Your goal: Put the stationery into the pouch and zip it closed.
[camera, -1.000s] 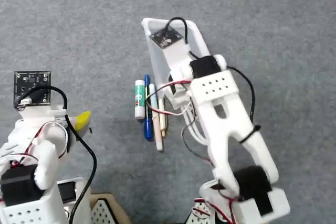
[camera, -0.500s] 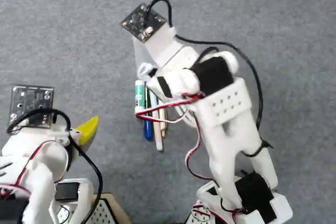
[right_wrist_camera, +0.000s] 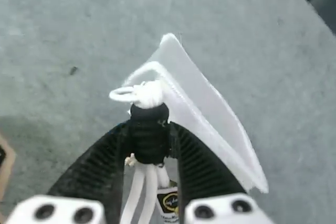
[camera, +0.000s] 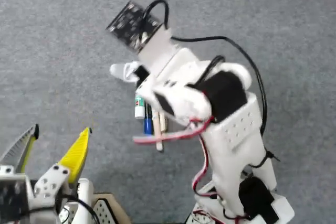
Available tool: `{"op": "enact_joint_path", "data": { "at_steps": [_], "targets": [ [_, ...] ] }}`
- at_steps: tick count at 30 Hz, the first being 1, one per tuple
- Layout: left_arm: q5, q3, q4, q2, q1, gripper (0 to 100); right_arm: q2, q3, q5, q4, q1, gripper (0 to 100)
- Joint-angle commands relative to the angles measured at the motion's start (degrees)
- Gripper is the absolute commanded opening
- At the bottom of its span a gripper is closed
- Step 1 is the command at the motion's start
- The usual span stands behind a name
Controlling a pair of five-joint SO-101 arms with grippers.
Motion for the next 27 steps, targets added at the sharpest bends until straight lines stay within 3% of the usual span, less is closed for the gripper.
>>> {"op": "enact_joint_path", "data": {
  "at_steps": [1,4,8,11,15,20,27],
  "targets": [
    [0.5,-3.4,-1.1,-0.3,-4.3,32,-2.8,-1.7,0.0,0.4,-4.2,1.1],
    [0.1,-3.3,-4.7,-0.3,-9.2,32,-2.8,1.3,0.2,0.4,-5.5,1.1],
    [0.6,1.6,-12.0,-0.2,-21.4,32,-2.8,3.3,0.3,0.3,-5.5,1.1],
    [1.3,5.2,-13.8,-0.2,-23.0,32,-2.9,3.4,0.3,0.2,-5.5,1.1],
    [5.4,6.5,-12.1,-0.2,-19.8,32,-2.6,3.6,0.3,0.0,-5.5,1.1],
    [5.4,6.3,-7.8,-0.2,-11.0,32,-2.4,3.6,0.3,-0.9,-5.3,1.1],
    [5.9,6.3,-4.0,0.4,-3.7,32,-2.4,3.6,0.1,-1.2,-5.3,1.1]
  ]
}}
